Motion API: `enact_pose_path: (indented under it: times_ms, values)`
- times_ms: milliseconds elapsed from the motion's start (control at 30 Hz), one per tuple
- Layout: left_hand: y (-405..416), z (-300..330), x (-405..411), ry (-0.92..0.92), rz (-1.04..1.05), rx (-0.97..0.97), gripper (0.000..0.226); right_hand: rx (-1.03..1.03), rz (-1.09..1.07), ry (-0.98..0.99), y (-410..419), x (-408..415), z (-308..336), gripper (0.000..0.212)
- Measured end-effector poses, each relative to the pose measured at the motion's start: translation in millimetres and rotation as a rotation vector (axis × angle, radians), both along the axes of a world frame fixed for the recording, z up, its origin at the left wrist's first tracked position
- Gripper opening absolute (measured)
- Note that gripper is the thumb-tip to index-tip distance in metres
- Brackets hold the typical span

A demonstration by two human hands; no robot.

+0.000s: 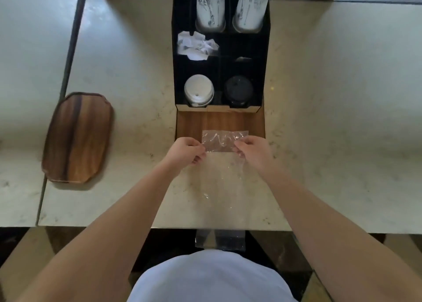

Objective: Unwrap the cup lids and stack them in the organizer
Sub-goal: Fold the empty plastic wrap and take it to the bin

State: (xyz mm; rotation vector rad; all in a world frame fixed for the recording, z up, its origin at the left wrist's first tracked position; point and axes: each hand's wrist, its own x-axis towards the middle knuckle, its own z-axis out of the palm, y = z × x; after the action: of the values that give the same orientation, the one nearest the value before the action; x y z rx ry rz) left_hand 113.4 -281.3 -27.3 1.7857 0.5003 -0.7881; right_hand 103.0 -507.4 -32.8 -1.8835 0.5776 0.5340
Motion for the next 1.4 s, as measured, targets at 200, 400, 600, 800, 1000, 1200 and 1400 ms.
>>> enact_pose_path:
  times_ms: [200, 400, 600, 800, 1000, 1200, 1400]
  values:
    - [2.0, -18.3, 1.3, 0.033, 0.078, -0.084, 0.035, -0.031, 0.074, 0.032, 1.3, 2.9, -15.6, 0.010]
    - [-2.4, -15.2, 20.8, 0.010, 0.240, -0.260, 0.028, 0.143, 0.056, 0.120, -2.5, 14.3, -3.9, 0.025]
    - [-6.6, -14.9, 33.1, 0.026, 0.304, -0.280, 0.025, 0.153, -0.016, 0.084, -3.2, 21.7, 0.7, 0.024]
    - [-6.2, -15.1, 36.3, 0.040, 0.291, -0.227, 0.017, 0.164, -0.019, 0.029, -2.1, 27.5, 0.6, 0.022]
    - [-4.2, -17.1, 40.3, 0.016, 0.267, -0.164, 0.015, 0.086, -0.011, -0.010, -6.9, 35.9, -4.4, 0.022]
    - [-14.3, -11.5, 45.5, -0.053, 0.237, -0.068, 0.016, -0.099, -0.026, -0.090, -1.4, 43.4, -11.0, 0.023]
    - [-19.7, -9.2, 22.6, -0.919, -0.159, 0.584, 0.027, -0.638, 0.307, -0.574, 28.9, 2.1, -17.9, 0.039]
